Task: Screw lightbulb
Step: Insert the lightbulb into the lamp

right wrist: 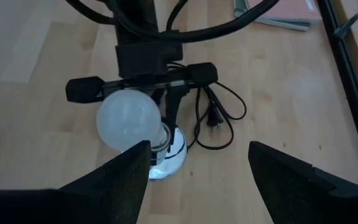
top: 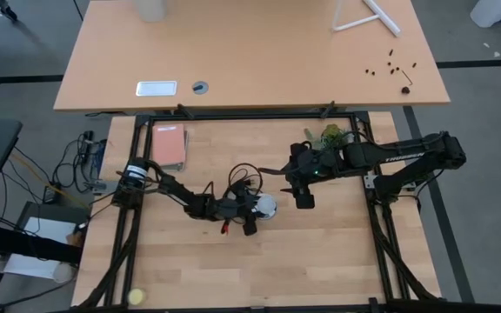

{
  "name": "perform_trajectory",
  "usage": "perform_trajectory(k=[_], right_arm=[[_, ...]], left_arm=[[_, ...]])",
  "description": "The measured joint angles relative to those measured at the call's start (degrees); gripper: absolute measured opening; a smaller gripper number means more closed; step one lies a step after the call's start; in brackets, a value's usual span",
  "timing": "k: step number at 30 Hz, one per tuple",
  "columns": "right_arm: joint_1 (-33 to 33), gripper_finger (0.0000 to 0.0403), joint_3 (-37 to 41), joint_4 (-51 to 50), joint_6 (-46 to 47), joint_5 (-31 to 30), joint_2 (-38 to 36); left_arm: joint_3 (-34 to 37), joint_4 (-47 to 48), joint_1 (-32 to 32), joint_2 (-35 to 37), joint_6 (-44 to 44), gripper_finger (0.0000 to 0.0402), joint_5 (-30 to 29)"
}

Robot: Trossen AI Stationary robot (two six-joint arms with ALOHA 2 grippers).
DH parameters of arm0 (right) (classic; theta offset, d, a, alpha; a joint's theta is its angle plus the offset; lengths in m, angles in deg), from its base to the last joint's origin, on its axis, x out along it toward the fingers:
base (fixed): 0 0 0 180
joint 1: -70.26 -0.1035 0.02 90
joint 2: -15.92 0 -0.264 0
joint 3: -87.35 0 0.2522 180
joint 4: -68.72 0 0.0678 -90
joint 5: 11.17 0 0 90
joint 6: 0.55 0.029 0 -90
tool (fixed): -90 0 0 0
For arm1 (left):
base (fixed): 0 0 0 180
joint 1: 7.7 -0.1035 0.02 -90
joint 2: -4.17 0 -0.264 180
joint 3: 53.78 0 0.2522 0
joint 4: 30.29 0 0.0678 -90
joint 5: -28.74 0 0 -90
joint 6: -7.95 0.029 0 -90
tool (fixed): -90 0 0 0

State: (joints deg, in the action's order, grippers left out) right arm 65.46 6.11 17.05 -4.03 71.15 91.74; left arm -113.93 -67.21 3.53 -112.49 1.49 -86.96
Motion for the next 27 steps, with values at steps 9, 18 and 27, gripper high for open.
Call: perform_trajectory(k=[9, 18, 27], right_arm=[[-0.11, 0.0279, 0.0, -2.09, 0.66, 3.8, 0.0], [-7.25, 0.0292, 0.08, -6.06, -5.1, -2.85, 2.02], [-7.85, 0.0351, 0.07, -8.59, -2.86, -4.45, 2.48]], left_arm=[[0.0, -0.35, -0.02, 0.0, -1.66, 0.0186, 0.0], [-0.69, -0.17, -0.66, 0.0, -2.84, 0.0185, -0.15], [-6.89, 5.88, -1.8, 0.02, 0.84, 0.0185, -0.15]])
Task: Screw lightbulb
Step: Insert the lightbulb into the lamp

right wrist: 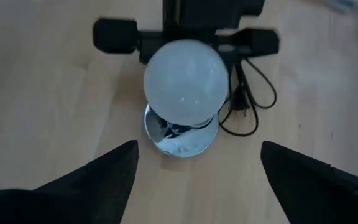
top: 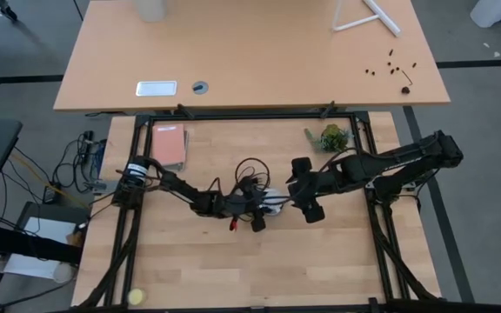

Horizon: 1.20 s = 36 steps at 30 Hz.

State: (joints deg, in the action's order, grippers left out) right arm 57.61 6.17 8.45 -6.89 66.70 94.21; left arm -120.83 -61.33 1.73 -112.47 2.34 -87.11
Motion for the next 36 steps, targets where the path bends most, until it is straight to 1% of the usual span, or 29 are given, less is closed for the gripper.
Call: perform_trajectory(k=[5, 12, 14, 25, 32, 36], right_arm=[[-0.34, 0.0371, -0.02, -0.91, 2.47, -0.24, 0.78], [-2.39, 0.037, 0.0, -0.58, 3.36, -4.89, 1.24], [-2.77, 0.0369, 0.0, 0.09, 3.31, -5.35, 1.98], [-2.55, 0.0369, 0.0, 4.51, -1.51, -7.53, 6.06], [-1.45, 0.0368, 0.0, 6.51, -2.85, -8.0, 10.01], [-0.38, 0.0368, 0.0, 7.81, -2.81, -7.99, 10.81]], left_arm=[[-1.51, 1.93, -0.89, 0.0, 0.07, 0.0185, -0.02], [-2.25, 2.98, -1.56, 0.0, -1.41, 0.0185, 0.09], [-2.31, 2.8, -1.56, 0.0, -1.81, 0.0185, 0.22], [-2.26, 2.51, -1.56, 0.0, -2.43, 0.0185, 1.11], [-2.22, 2.8, -1.5, 0.0, -2.56, 0.0185, 1.14], [-2.22, 3.1, -1.5, 0.0, -2.73, 0.0185, 1.11]])
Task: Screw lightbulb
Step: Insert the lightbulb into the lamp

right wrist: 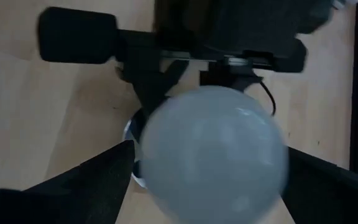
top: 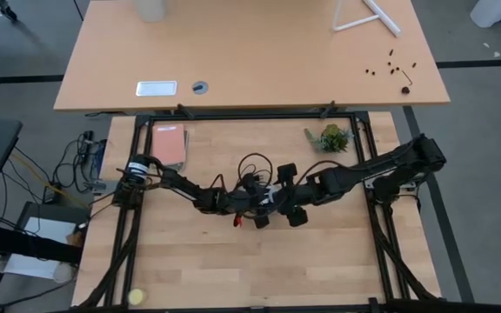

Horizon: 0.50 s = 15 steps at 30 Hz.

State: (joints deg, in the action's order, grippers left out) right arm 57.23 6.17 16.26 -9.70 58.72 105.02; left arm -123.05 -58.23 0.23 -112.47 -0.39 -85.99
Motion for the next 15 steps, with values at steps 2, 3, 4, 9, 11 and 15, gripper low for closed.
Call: perform_trajectory(k=[2, 3, 4, 9, 11, 15], right_arm=[[0.39, 0.0368, -0.02, 1.36, 0.03, 0.0, -0.06], [0.53, 0.0368, 0.0, 1.63, 0.01, 0.0, -0.06], [0.62, 0.0368, 0.0, 1.84, -0.01, 0.0, -0.09], [1.25, 0.0368, 0.0, 2.69, -1.11, 0.15, -0.13], [1.52, 0.0368, -0.02, 2.69, -1.23, 0.22, -0.13], [1.98, 0.0355, 0.0, 2.66, -2.23, 2.32, -0.13]], left_arm=[[0.0, 0.35, 0.0, 0.0, -0.66, 0.0185, 0.0], [0.0, 0.36, -0.02, 0.0, -0.84, 0.0185, 0.0], [0.0, 0.38, -0.02, 0.0, -0.91, 0.0185, -0.02], [0.0, 0.52, -0.01, 0.0, -0.91, 0.0185, -0.02], [0.0, 0.56, 0.0, 0.0, -0.93, 0.0185, -0.02], [0.0, 0.58, 0.0, 0.0, -0.53, 0.0185, 0.12]])
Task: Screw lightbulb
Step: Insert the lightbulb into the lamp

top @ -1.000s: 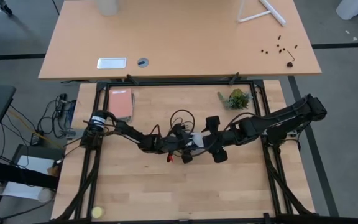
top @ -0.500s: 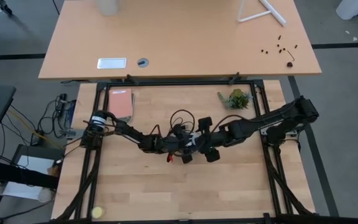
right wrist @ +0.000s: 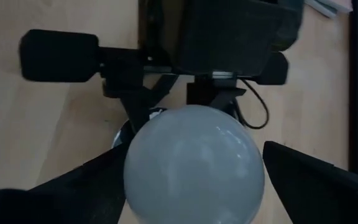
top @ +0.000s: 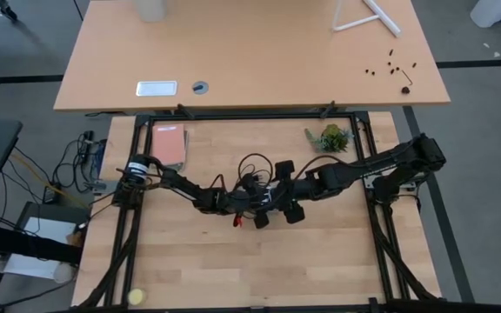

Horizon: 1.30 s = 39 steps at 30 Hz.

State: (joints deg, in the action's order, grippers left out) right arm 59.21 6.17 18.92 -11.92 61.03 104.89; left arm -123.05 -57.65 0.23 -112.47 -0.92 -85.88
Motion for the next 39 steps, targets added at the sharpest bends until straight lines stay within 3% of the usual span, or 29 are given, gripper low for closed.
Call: perform_trajectory(k=[7, 13, 19, 26, 39], right_arm=[[1.86, 0.0315, -0.02, -0.03, 1.6, 8.52, 0.0], [3.07, 0.0292, -0.01, -0.12, 3.94, 9.09, 0.0], [4.01, 0.0296, 0.0, 0.06, 6.49, 9.99, 0.0], [5.93, 0.0296, -0.02, -0.51, 12.26, 15.65, 0.0], [6.28, 0.0296, -0.04, -1.27, 13.83, 16.7, 0.0]], left_arm=[[0.0, 0.02, 0.04, 0.0, 4.45, 0.0185, 1.33], [0.0, 0.0, 0.07, 0.0, 5.94, 0.0185, 1.44], [0.0, 0.32, 0.34, 0.0, 7.46, 0.0185, 2.44], [0.02, 0.87, 1.28, 0.0, 9.95, 0.0185, 2.44], [0.02, 0.79, 1.51, 0.0, 9.29, 0.0194, 2.25]])
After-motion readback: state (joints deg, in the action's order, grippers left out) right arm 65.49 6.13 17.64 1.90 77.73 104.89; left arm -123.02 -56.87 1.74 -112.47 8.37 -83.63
